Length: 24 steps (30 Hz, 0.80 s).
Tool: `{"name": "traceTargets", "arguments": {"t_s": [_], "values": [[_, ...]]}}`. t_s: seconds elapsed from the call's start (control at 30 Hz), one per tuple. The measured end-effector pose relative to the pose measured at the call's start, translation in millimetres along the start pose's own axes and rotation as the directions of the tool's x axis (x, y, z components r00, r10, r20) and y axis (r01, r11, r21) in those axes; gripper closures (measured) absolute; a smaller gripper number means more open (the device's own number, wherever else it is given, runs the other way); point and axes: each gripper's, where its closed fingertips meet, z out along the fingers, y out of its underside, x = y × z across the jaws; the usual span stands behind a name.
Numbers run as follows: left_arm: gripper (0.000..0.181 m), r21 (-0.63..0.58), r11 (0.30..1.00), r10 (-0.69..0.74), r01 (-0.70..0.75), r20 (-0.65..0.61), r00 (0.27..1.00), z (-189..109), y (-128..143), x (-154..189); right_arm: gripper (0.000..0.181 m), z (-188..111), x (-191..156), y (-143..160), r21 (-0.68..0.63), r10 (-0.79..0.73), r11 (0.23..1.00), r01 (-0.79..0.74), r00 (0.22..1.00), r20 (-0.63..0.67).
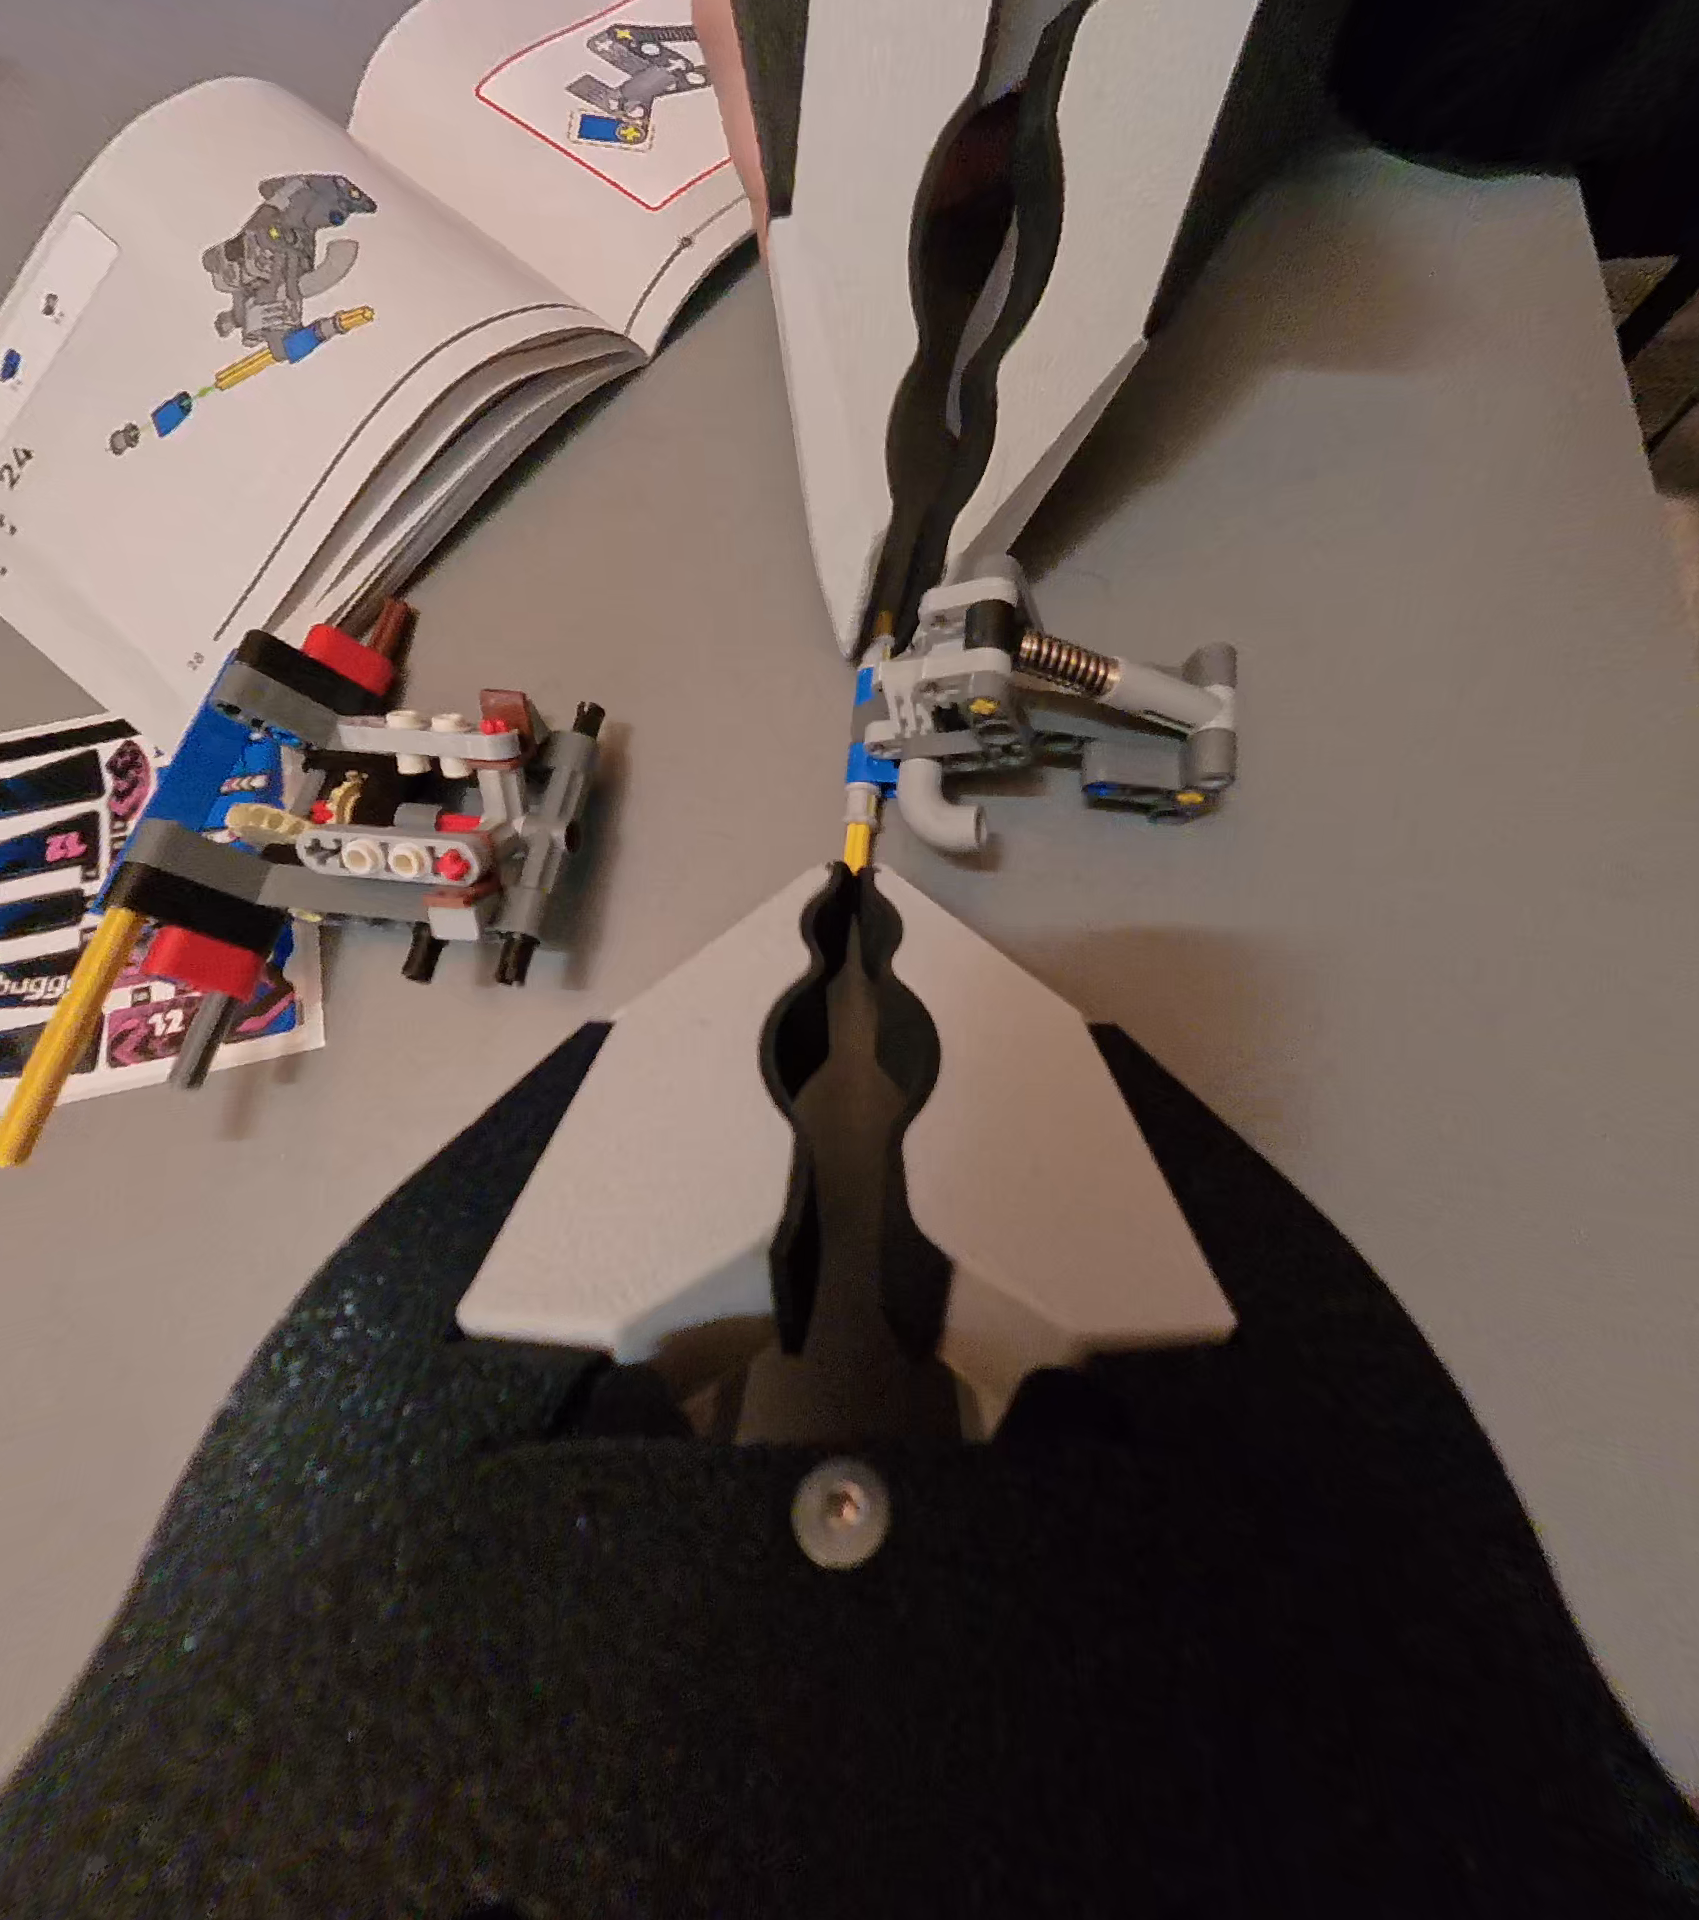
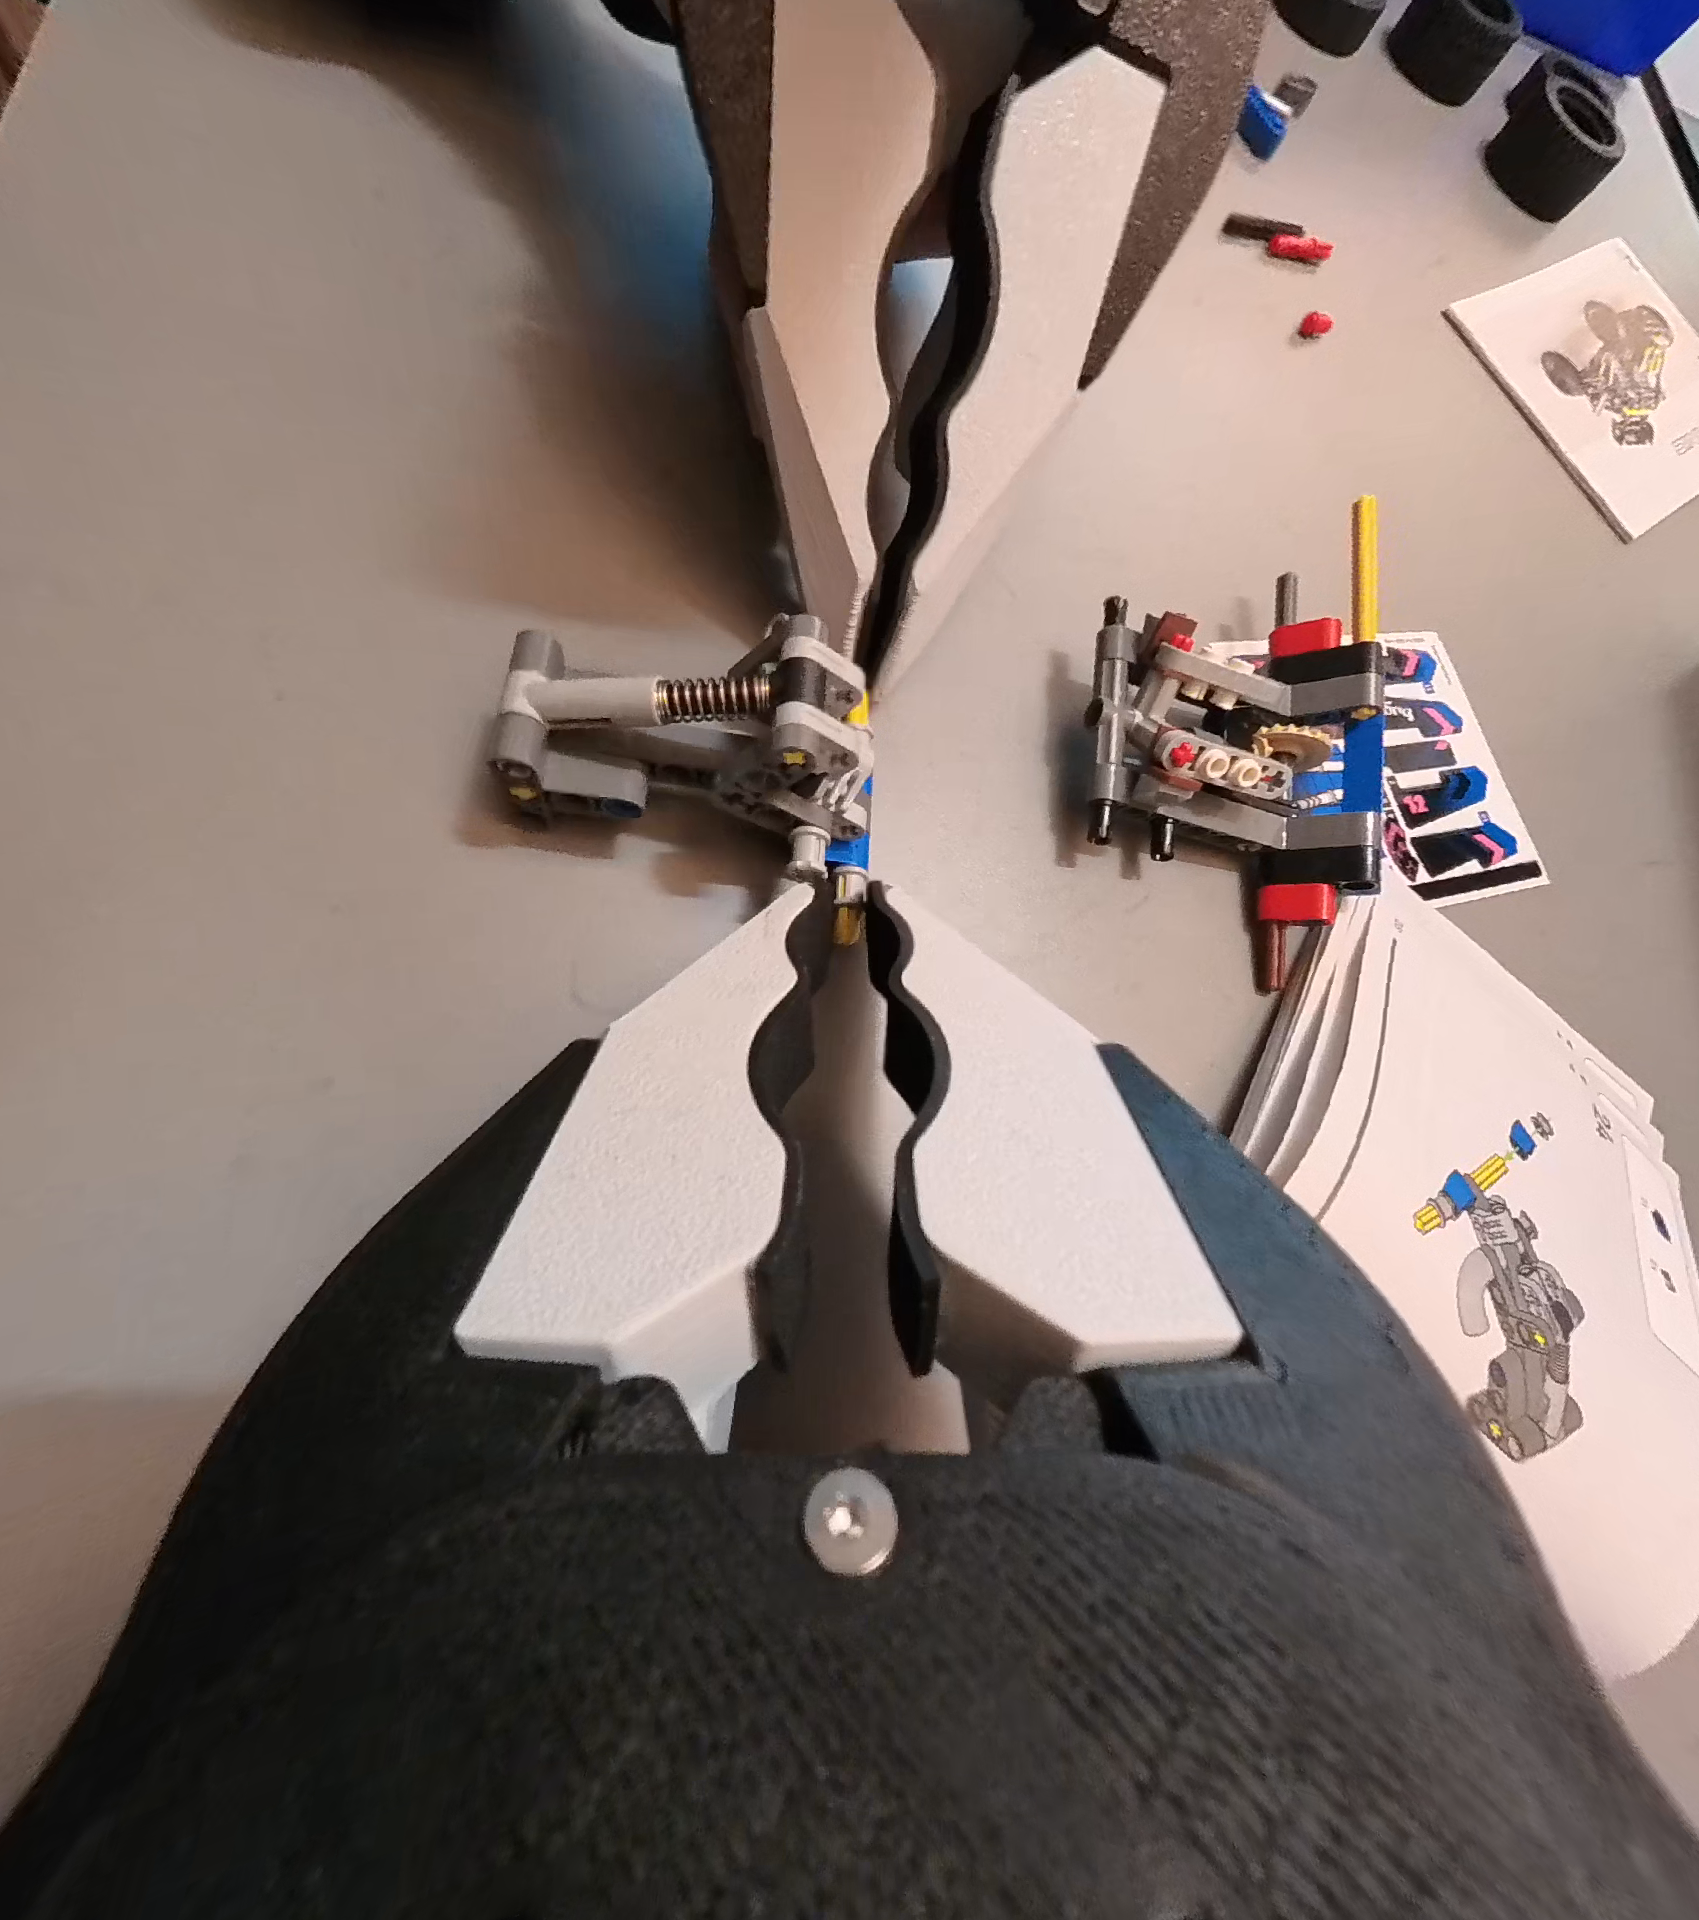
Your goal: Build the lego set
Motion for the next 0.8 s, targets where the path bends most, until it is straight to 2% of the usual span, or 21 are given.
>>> {"name": "traceTargets", "arguments": {"t_s": [0.07, 0.13, 0.27, 0.37, 0.43, 0.5, 0.67, 0.73, 0.8], "values": [[0.181, 0.001, 1.000, 0.004, -0.004, 0.018, 1.000, -0.4, 0.2, 0.3, 0.168, -1.4, 0.9, 0.1, 0.004, -0.007, 1.000, 0.007, 1.000, -0.014], [0.181, 0.000, 1.000, -0.003, 0.003, 0.045, 0.999, -1.0, 0.7, -1.2, 0.158, -7.7, 5.7, 3.0, 0.004, 0.051, 0.999, -0.051, 0.998, -0.036], [0.181, -0.002, 1.000, -0.007, 0.007, 0.100, 0.995, -2.0, 1.5, -3.4, 0.138, -34.2, 19.0, 6.5, 0.020, 0.290, 0.957, -0.289, 0.952, -0.097], [0.181, -0.001, 0.997, -0.071, 0.072, 0.142, 0.987, -3.2, 2.6, -6.2, 0.129, -44.9, 15.5, -9.2, 0.073, 0.464, 0.886, -0.458, 0.874, -0.143], [0.181, 0.005, 0.991, -0.130, 0.131, 0.174, 0.976, -4.1, 3.6, -6.4, 0.134, -41.5, 4.8, -25.4, 0.132, 0.572, 0.820, -0.557, 0.806, -0.149], [0.181, 0.009, 0.986, -0.163, 0.165, 0.209, 0.964, -4.6, 4.1, -5.2, 0.135, -31.8, -11.4, -32.9, 0.138, 0.620, 0.785, -0.604, 0.769, -0.155], [0.181, 0.011, 0.980, -0.193, 0.198, 0.267, 0.944, -6.6, 5.8, -0.6, 0.131, -10.1, -29.8, -25.4, 0.060, 0.618, 0.779, -0.624, 0.749, -0.239], [0.181, 0.010, 0.982, -0.186, 0.191, 0.267, 0.946, -6.8, 5.7, 3.4, 0.139, -7.5, -29.1, -31.9, 0.095, 0.644, 0.761, -0.642, 0.731, -0.224], [0.181, 0.005, 0.985, -0.167, 0.172, 0.276, 0.947, -7.4, 6.0, 4.8, 0.137, -8.1, -28.5, -30.9, 0.077, 0.629, 0.771, -0.632, 0.738, -0.245]]}}
